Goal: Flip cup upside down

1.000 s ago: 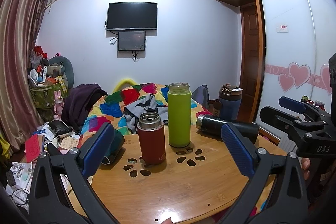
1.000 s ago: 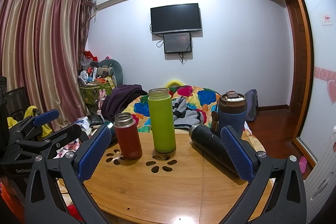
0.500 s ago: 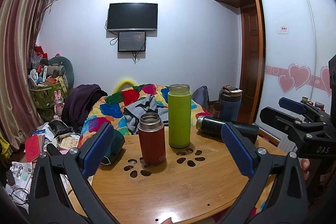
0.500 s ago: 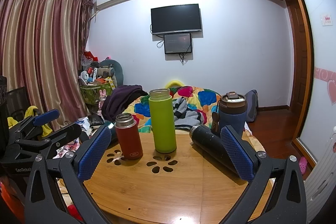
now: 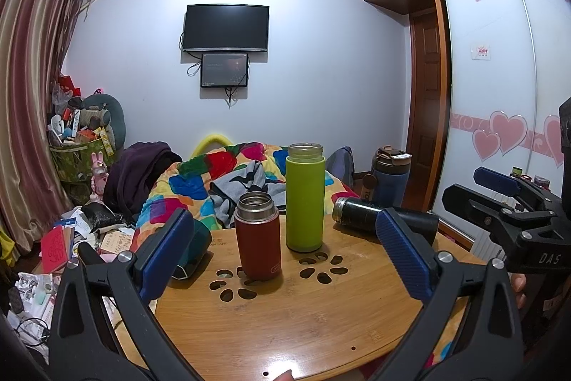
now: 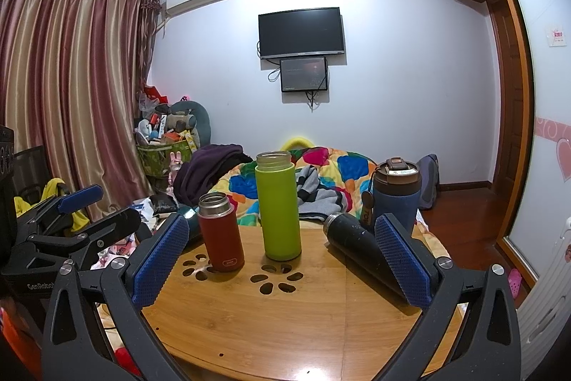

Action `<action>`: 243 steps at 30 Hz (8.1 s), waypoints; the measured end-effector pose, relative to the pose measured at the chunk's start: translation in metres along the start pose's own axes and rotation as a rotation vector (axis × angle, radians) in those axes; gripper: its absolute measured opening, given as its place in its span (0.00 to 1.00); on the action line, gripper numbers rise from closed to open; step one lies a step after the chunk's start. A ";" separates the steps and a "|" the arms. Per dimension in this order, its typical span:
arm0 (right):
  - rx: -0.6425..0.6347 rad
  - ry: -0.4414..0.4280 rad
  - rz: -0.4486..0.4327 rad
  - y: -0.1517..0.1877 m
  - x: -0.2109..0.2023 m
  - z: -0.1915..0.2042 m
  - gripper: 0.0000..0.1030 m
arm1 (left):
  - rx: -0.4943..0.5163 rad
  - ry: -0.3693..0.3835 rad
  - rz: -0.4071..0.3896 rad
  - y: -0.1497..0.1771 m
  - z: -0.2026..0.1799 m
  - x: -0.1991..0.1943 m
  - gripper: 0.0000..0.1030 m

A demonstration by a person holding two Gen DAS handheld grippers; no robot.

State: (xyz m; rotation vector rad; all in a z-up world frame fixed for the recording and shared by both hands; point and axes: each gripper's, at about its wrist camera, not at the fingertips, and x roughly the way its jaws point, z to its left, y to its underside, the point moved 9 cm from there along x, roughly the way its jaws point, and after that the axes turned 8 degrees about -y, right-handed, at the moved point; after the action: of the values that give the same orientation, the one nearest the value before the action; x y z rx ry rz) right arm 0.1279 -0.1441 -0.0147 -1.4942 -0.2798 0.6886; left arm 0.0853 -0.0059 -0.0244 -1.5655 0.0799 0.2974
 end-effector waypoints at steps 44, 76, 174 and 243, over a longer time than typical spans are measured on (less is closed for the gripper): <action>0.050 -0.045 0.240 0.083 0.082 -0.028 1.00 | -0.031 0.003 0.334 0.066 0.012 0.192 0.60; -0.117 -0.337 0.338 0.135 0.112 0.047 0.58 | -0.107 0.425 0.439 0.077 -0.051 0.092 0.60; -0.001 -0.125 0.069 0.013 0.026 0.009 0.89 | -0.054 0.046 0.141 0.008 0.021 0.029 0.99; 0.014 -0.062 0.051 0.011 -0.006 0.004 1.00 | 0.009 0.004 0.069 0.006 -0.005 -0.007 1.00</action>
State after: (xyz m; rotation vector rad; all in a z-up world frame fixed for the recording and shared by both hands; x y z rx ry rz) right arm 0.1180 -0.1451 -0.0238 -1.4727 -0.2842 0.7769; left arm 0.0779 -0.0124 -0.0291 -1.5569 0.1380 0.3474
